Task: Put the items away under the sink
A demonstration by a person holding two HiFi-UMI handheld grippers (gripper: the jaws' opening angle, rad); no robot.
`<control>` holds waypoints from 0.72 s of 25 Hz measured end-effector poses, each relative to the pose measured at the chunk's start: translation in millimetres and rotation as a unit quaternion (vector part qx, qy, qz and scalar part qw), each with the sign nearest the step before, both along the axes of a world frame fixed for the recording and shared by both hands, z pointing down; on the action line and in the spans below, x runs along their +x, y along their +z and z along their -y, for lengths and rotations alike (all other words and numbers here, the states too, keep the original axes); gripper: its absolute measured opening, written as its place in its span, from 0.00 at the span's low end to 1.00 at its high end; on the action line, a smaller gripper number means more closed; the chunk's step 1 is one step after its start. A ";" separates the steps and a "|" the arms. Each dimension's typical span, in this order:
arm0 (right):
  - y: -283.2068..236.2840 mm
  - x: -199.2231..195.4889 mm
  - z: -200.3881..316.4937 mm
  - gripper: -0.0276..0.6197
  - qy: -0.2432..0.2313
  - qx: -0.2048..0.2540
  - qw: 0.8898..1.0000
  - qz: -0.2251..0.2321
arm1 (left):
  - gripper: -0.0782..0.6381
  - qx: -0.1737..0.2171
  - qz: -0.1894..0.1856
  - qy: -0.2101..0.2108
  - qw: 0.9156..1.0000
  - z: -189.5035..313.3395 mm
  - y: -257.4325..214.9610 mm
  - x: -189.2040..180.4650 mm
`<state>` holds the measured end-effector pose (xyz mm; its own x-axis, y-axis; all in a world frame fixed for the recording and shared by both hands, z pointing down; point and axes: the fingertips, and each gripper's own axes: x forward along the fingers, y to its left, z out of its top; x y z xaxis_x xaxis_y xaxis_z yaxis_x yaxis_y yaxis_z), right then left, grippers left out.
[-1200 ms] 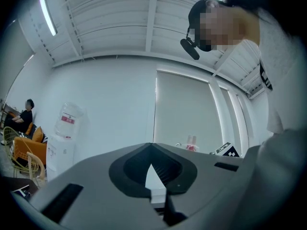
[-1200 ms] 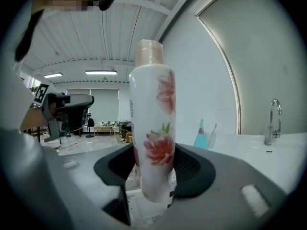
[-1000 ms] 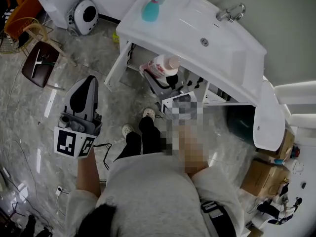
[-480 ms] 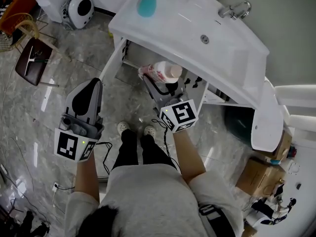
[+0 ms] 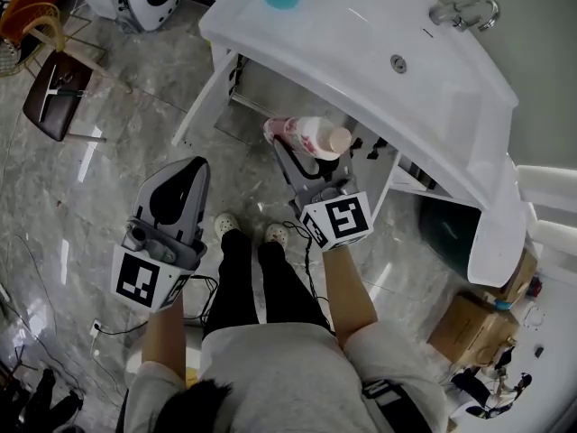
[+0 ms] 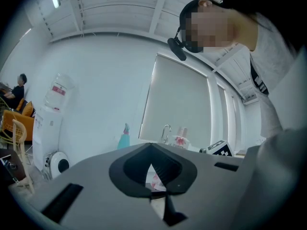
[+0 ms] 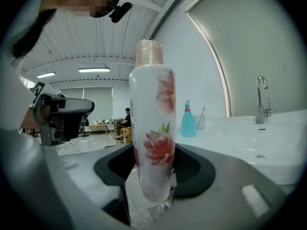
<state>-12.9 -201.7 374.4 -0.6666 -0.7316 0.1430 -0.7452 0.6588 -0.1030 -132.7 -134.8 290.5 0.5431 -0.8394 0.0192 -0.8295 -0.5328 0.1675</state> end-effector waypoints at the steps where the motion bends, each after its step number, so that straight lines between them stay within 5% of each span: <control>1: 6.9 1.7 1.5 0.42 0.002 -0.001 1.000 -0.001 | 0.12 -0.002 0.000 0.001 1.000 0.3 7.2 1.0; 18: 162.8 22.3 22.0 0.42 0.028 0.000 1.000 -0.010 | 0.12 0.021 0.026 0.005 0.999 -3.5 150.2 16.2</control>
